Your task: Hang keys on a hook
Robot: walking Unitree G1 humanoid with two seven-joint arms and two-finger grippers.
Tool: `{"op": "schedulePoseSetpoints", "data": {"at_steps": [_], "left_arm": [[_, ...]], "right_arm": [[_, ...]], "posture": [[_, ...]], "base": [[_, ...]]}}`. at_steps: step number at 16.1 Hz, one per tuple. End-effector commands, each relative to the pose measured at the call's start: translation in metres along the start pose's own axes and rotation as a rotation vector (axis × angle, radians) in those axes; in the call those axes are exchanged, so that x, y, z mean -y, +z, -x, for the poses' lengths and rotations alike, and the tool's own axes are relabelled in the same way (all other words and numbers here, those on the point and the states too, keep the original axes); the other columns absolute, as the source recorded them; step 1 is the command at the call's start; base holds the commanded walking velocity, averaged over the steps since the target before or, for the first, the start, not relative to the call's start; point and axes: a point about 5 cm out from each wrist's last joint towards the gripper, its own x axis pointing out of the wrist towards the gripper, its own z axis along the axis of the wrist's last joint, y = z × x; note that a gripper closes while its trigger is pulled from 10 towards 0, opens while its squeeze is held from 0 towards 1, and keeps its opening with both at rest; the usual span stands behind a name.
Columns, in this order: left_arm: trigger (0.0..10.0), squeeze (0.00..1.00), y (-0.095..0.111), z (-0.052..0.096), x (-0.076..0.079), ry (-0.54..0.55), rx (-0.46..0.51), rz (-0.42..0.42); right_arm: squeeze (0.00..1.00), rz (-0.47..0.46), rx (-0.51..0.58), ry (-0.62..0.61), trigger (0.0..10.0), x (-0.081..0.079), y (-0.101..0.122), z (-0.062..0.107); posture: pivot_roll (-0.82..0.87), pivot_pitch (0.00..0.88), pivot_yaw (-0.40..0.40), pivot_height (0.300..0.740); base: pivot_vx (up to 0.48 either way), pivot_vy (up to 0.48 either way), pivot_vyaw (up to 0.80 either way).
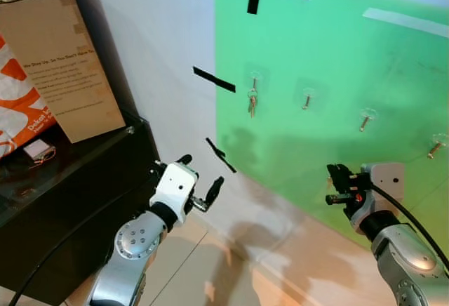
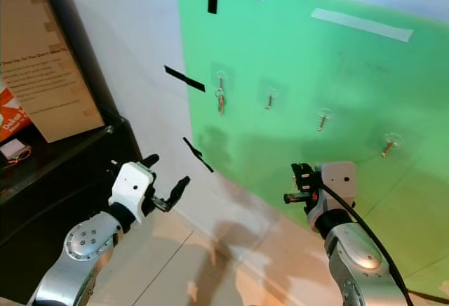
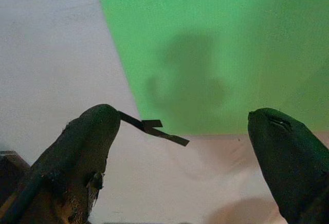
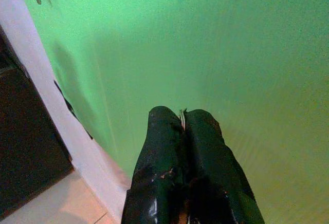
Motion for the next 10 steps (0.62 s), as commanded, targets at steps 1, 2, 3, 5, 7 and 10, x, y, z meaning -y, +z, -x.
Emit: {"op": "schedulePoseSetpoints", "data": {"at_steps": [1,2,3,5,7,10], "left_arm": [[10.0,0.0,-0.002,0.0,-0.002,-0.017,-0.009,-0.011],[10.0,0.0,-0.003,0.0,-0.003,-0.024,-0.011,-0.014],[10.0,0.0,-0.003,0.0,-0.004,-0.026,-0.011,-0.015],[10.0,0.0,-0.003,0.001,-0.006,-0.047,-0.018,-0.027],[10.0,0.0,-0.003,0.001,-0.008,-0.05,-0.017,-0.028],[10.0,0.0,0.0,-0.006,-0.009,-0.07,-0.004,-0.037]], "right_arm": [[0.0,-0.013,0.021,0.01,10.0,-0.002,0.005,0.002],[0.0,-0.02,0.022,0.01,10.0,-0.004,0.005,0.002],[0.0,-0.025,0.023,0.011,10.0,-0.006,0.005,0.003],[0.0,-0.042,0.026,0.023,10.0,-0.012,0.003,0.005],[0.0,-0.046,0.029,0.024,10.0,-0.015,0.002,0.004],[0.0,-0.046,0.042,0.013,10.0,-0.015,0.003,0.003]], "posture": [[-0.16,0.0,0.051,0.74],[-0.16,0.0,0.061,0.74],[-0.16,0.0,0.071,0.74],[-0.16,0.0,0.09,0.74],[-0.17,0.0,0.106,0.74],[-0.17,0.0,0.116,0.74]], "base": [[0.0,0.0,0.0],[0.0,0.0,0.0],[0.0,0.0,0.0],[0.0,0.0,0.0],[0.0,0.0,0.0],[0.0,0.0,0.0]]}}
